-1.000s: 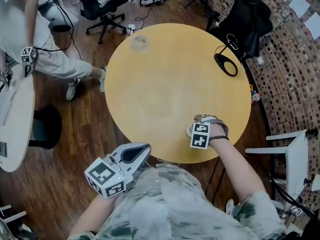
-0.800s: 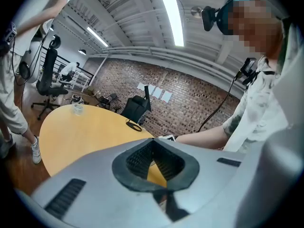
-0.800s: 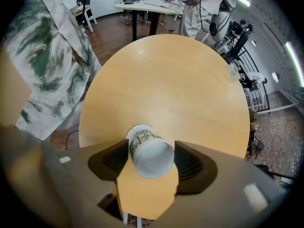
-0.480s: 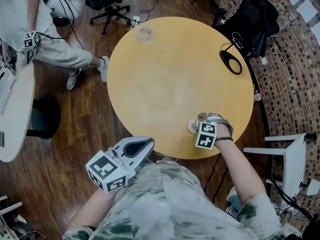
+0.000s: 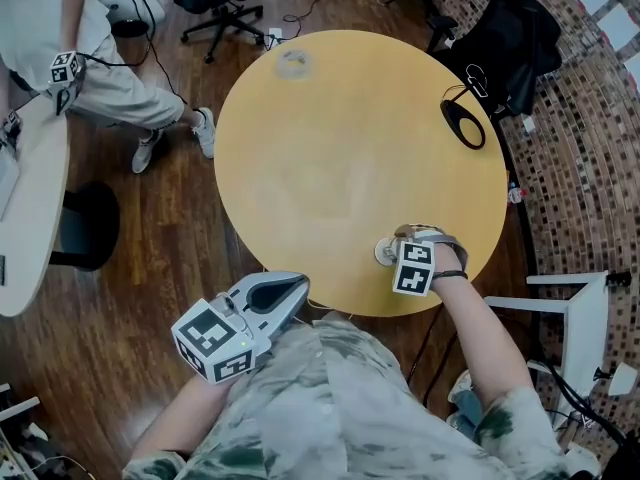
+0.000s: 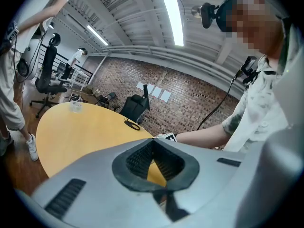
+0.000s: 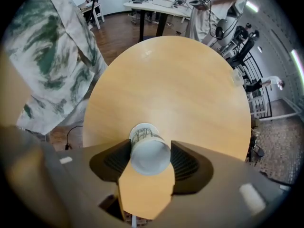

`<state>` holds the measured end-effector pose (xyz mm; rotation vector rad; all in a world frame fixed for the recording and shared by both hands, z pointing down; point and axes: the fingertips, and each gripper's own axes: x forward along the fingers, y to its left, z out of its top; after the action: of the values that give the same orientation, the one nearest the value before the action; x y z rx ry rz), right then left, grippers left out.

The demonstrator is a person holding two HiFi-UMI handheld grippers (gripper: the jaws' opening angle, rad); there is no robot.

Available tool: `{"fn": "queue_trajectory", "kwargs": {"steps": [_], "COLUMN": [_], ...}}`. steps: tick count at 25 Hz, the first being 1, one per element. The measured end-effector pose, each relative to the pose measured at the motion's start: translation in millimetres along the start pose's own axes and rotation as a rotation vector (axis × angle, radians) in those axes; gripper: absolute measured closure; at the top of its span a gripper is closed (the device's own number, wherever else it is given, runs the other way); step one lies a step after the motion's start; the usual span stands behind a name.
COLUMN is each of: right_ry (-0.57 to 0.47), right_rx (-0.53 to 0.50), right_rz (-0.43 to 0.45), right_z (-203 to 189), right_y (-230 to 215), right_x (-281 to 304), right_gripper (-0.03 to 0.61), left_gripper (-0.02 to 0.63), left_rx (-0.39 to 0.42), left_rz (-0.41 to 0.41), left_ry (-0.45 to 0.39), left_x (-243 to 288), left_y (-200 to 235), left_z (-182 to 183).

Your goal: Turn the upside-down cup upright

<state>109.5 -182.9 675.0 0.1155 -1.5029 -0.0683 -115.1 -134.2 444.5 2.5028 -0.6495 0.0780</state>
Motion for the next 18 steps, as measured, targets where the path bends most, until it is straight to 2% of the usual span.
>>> {"fn": "queue_trajectory", "kwargs": {"steps": [4,9,14,18], "right_ry": [-0.093,-0.256,-0.363,-0.409], "right_rx": [0.086,0.249,0.359,0.42], "right_rz": [-0.034,-0.095,-0.146,-0.149], "right_z": [4,13,10,-9], "right_y": [-7,-23,-25,-15], "right_x": [-16,-31,-28,-21], "right_gripper": [0.318,0.318,0.318,0.318], "left_gripper": [0.615,0.615,0.615,0.615], "left_rx": [0.002,0.007,0.018,0.021], "left_rz": [0.009,0.005,-0.008,-0.006], "left_ry": [-0.001,0.013,0.042,0.064], "left_x": [-2,5,16,27], "left_y": [-4,-6,-15,-24], "left_z": [1,2,0,-3]}}
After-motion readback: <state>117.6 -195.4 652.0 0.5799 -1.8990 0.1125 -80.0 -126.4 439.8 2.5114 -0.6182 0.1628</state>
